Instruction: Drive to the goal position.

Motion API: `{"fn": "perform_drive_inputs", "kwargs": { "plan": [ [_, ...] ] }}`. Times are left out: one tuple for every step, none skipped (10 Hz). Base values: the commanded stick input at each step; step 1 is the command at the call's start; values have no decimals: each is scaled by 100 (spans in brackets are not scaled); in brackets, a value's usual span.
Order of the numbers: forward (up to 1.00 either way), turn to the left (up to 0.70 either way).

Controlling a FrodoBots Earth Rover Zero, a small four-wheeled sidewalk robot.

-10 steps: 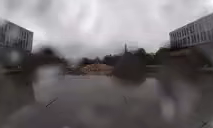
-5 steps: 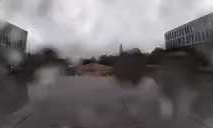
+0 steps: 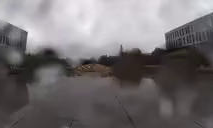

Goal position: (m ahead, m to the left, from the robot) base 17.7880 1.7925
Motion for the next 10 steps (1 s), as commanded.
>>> {"fn": "perform_drive_inputs", "kwargs": {
  "plan": [
    [100,0],
    [100,0],
    [100,0],
    [100,0],
    [100,0],
    [100,0],
    [100,-39],
    [100,-40],
    [100,0],
    [100,0]
  ]
}}
